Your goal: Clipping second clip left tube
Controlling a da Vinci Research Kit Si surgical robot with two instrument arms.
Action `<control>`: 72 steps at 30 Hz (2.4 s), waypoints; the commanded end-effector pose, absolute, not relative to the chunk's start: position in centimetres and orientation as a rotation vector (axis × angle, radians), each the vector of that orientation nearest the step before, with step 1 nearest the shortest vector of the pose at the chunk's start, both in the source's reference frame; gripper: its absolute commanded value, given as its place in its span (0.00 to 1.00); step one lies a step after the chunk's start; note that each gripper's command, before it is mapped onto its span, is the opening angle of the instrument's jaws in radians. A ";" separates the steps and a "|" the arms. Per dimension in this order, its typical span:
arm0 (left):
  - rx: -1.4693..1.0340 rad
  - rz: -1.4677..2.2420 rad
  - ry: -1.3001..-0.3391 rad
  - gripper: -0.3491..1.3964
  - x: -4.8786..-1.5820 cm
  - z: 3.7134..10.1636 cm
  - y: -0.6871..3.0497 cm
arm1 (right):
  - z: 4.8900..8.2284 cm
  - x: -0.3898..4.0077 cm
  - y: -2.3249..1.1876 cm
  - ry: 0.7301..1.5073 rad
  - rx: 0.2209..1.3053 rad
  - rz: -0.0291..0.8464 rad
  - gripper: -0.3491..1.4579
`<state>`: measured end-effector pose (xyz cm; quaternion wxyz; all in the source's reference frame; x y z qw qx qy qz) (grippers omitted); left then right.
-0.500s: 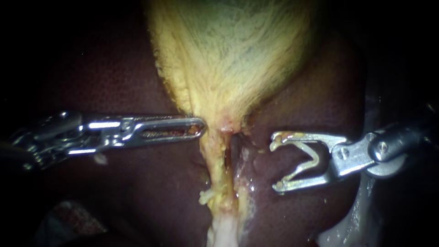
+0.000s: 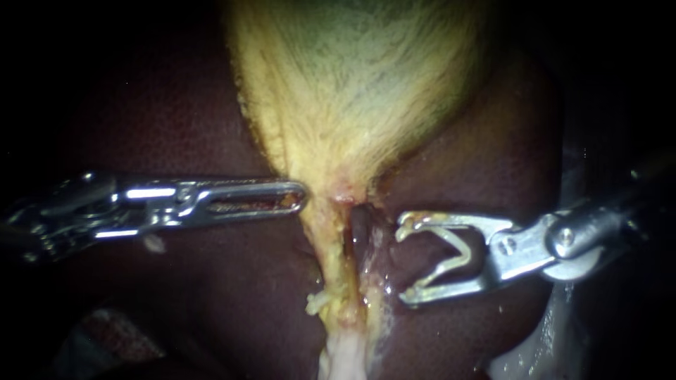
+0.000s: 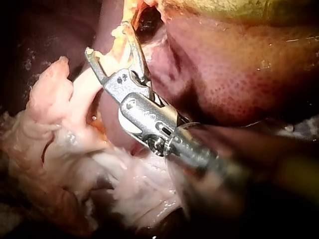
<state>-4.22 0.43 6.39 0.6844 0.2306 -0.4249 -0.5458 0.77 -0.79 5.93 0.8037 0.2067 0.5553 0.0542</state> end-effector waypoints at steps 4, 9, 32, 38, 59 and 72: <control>0.505 -1.232 -0.952 0.00 -4.04 6.31 0.45 | 6.13 0.98 -0.88 1.185 0.460 0.132 0.52; 0.503 -1.237 -0.951 0.00 -4.01 6.23 0.45 | 6.36 1.15 -0.96 1.184 0.475 0.145 0.52; 0.503 -1.248 -0.957 0.00 -4.12 5.94 0.36 | 7.21 1.43 -0.97 1.041 0.495 0.121 0.50; 0.514 -1.260 -0.969 0.00 -4.13 5.82 0.45 | 7.26 1.47 -1.02 1.041 0.489 0.119 0.50; 0.515 -1.255 -0.974 0.00 -4.30 5.85 0.48 | 7.29 1.85 -1.24 1.043 0.569 0.073 0.43; 0.516 -1.253 -0.975 0.00 -4.31 5.86 0.46 | 7.22 1.72 -1.14 0.950 0.588 0.133 0.00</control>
